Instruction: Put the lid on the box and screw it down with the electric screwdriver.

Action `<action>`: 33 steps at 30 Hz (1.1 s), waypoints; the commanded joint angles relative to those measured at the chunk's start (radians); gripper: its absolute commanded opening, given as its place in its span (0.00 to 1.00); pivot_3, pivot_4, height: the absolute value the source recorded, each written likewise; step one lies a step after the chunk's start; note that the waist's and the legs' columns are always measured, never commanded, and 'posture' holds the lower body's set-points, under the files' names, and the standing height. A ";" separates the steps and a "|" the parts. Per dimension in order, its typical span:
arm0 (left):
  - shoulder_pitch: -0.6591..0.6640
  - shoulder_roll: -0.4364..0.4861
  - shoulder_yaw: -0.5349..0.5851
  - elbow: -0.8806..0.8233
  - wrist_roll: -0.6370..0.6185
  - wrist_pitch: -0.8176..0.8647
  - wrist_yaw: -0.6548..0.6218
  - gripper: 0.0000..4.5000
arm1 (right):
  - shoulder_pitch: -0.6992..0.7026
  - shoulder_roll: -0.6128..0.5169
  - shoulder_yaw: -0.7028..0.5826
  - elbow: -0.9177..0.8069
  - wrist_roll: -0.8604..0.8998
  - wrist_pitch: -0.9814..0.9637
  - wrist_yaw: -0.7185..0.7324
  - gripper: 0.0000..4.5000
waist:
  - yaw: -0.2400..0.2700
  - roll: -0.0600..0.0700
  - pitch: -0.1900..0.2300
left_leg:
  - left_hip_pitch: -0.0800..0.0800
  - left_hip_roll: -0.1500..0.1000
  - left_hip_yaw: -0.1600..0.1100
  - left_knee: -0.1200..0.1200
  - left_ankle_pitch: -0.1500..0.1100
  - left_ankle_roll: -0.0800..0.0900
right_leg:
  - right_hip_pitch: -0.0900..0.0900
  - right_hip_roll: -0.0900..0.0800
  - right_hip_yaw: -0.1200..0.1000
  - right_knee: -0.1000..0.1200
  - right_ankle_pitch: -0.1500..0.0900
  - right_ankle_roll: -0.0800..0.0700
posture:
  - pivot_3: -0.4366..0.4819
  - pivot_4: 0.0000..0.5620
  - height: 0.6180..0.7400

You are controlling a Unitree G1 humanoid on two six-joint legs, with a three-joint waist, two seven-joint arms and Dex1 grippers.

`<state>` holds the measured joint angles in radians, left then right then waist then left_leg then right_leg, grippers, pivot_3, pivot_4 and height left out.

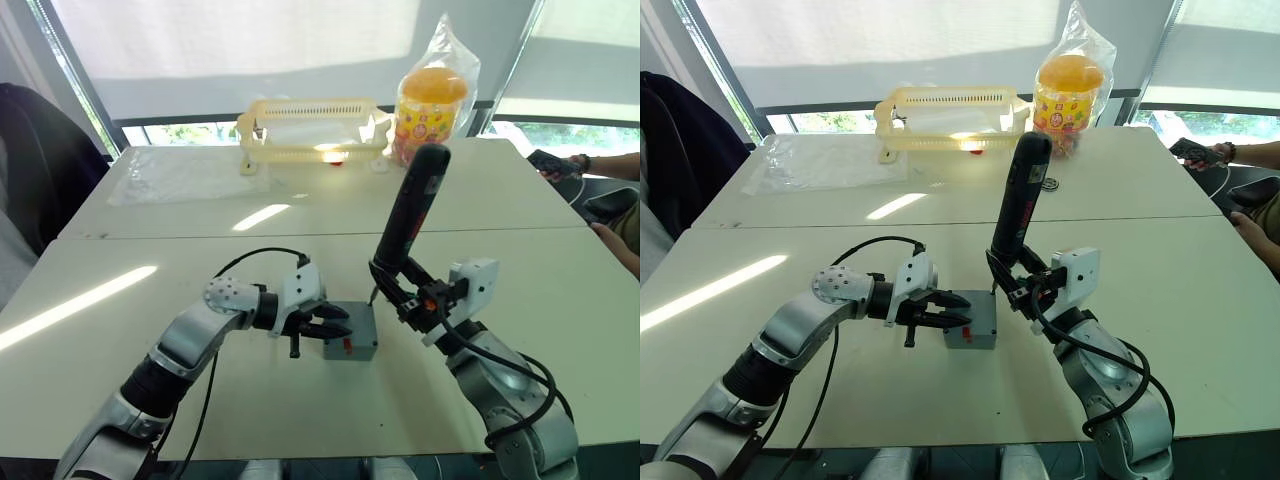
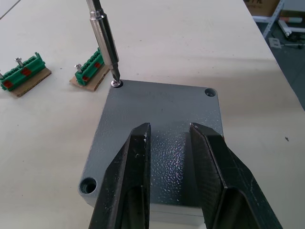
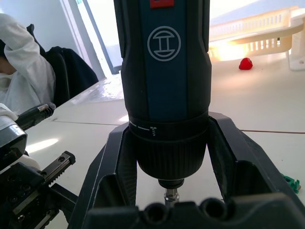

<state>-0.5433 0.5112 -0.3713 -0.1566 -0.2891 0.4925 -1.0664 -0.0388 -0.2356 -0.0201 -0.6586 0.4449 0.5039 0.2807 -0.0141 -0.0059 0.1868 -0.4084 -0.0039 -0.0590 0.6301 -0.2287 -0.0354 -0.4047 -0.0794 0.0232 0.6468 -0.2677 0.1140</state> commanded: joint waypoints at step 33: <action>0.023 -0.001 -0.007 0.005 0.015 0.038 0.018 0.28 | -0.013 -0.049 0.094 0.045 -0.117 -0.137 0.092 0.37 | 0.000 -0.002 -0.003 | 0.002 0.000 0.000 0.000 0.000 0.000 | 0.002 0.000 0.000 0.000 0.000 0.000 | 0.48 0.27 1.00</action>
<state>-0.5415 0.5062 -0.3699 -0.1607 -0.2851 0.5142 -1.0481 -0.0418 -0.2845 0.0571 -0.6026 0.3262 0.3792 0.3607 -0.0140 -0.0075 0.1836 -0.4065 -0.0039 -0.0594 0.6303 -0.2287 -0.0355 -0.4024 -0.0793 0.0229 0.6469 -0.2678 0.1139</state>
